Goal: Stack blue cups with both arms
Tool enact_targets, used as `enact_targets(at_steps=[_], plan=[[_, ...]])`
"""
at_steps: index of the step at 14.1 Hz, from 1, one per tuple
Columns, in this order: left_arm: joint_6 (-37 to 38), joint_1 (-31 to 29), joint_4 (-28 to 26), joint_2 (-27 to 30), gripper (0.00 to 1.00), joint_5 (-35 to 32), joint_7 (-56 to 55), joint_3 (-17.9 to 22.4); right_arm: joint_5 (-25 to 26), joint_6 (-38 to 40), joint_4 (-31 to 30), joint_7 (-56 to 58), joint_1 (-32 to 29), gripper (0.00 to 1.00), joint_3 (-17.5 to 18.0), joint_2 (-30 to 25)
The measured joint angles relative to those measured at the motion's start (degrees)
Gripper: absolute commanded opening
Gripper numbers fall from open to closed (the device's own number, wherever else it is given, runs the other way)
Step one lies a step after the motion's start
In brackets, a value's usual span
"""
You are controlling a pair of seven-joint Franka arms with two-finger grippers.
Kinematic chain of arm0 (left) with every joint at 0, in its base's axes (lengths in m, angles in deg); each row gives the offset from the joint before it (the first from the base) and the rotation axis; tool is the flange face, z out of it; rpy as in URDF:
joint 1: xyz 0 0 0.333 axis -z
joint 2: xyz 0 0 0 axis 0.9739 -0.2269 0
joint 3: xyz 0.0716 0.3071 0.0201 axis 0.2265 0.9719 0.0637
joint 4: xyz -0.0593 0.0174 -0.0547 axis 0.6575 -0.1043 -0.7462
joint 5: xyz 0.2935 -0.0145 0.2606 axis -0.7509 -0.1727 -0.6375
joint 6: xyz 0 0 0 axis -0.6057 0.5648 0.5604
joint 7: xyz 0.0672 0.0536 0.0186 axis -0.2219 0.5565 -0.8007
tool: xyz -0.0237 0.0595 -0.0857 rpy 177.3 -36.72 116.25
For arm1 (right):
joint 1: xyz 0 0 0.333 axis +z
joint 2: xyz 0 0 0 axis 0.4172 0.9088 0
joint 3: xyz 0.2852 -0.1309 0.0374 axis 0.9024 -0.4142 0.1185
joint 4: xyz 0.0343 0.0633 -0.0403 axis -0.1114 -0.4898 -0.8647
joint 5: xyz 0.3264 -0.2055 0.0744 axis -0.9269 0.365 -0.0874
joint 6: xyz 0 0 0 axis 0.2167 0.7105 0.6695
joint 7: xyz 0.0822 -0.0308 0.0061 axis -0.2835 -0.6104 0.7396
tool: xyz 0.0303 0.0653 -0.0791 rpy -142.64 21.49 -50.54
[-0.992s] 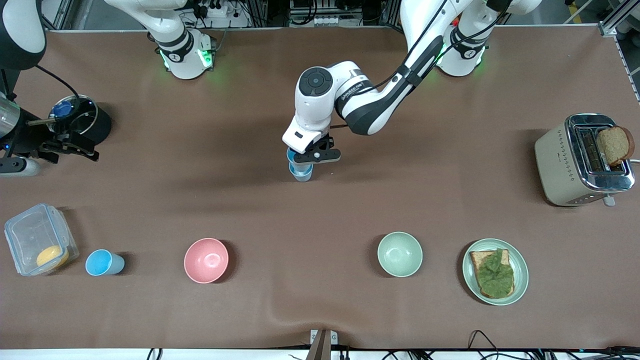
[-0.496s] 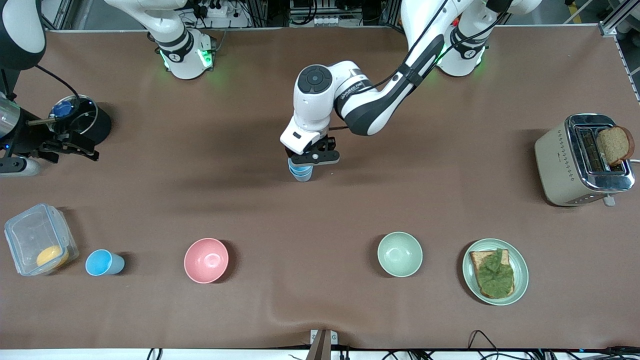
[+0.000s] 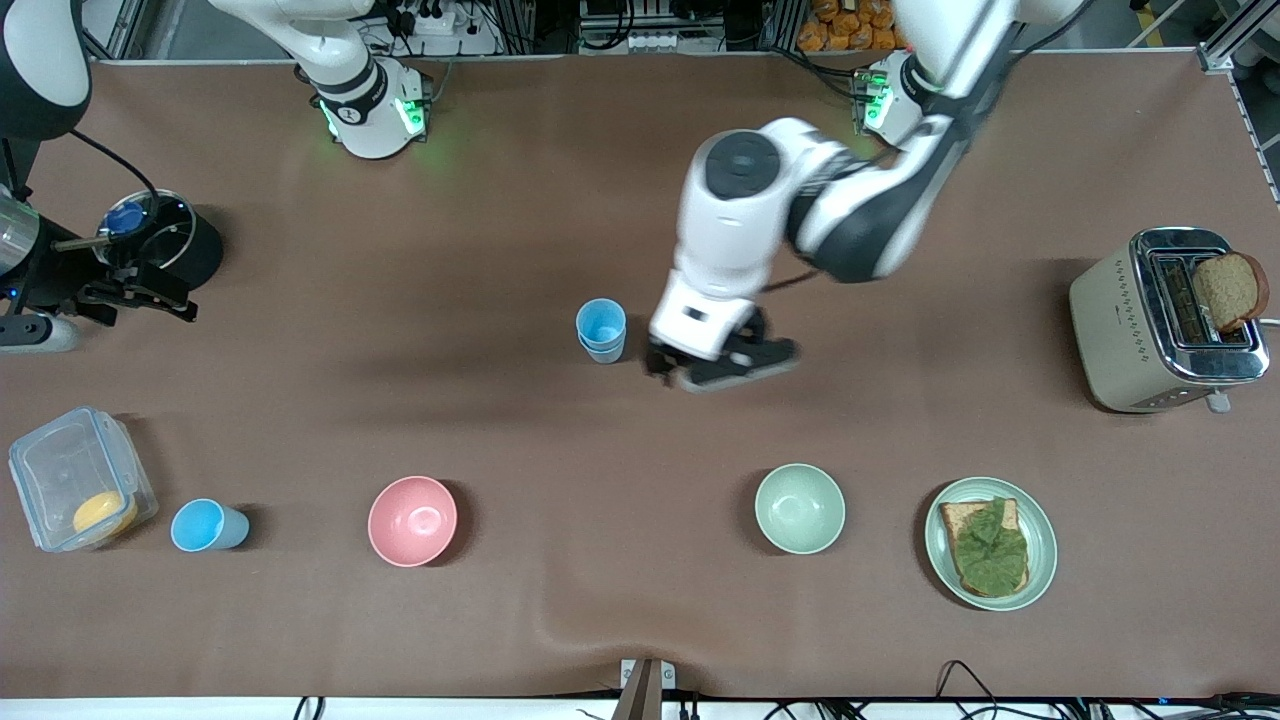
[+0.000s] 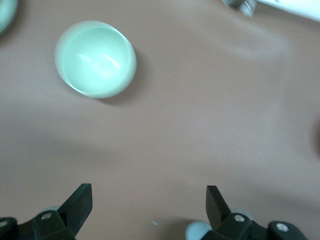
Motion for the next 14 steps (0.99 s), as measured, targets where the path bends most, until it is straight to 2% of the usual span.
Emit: enact_targets(at_steps=[3, 6, 10, 12, 14], plan=[[5.7, -5.9, 1.4, 2.6, 1.00, 0.1, 5.3, -0.1, 0.0, 0.0, 0.0, 0.0, 0.0, 1.00, 0.0, 0.0], [11.1, -11.3, 2.1, 5.8, 1.00, 1.5, 15.3, -0.1, 0.0, 0.1, 0.0, 0.0, 0.0, 1.00, 0.0, 0.0], [17.9, -19.4, 2.1, 11.3, 1.00, 8.4, 30.2, 0.4, 0.0, 0.3, 0.0, 0.0, 0.0, 1.00, 0.0, 0.0], [22.0, -23.6, 1.0, 15.5, 1.00, 11.4, 37.8, 1.3, 0.0, 0.4, 0.0, 0.0, 0.0, 1.00, 0.0, 0.0], [25.3, -24.5, -1.4, 19.0, 1.00, 12.2, 41.6, 3.2, 0.0, 0.4, 0.0, 0.0, 0.0, 1.00, 0.0, 0.0]])
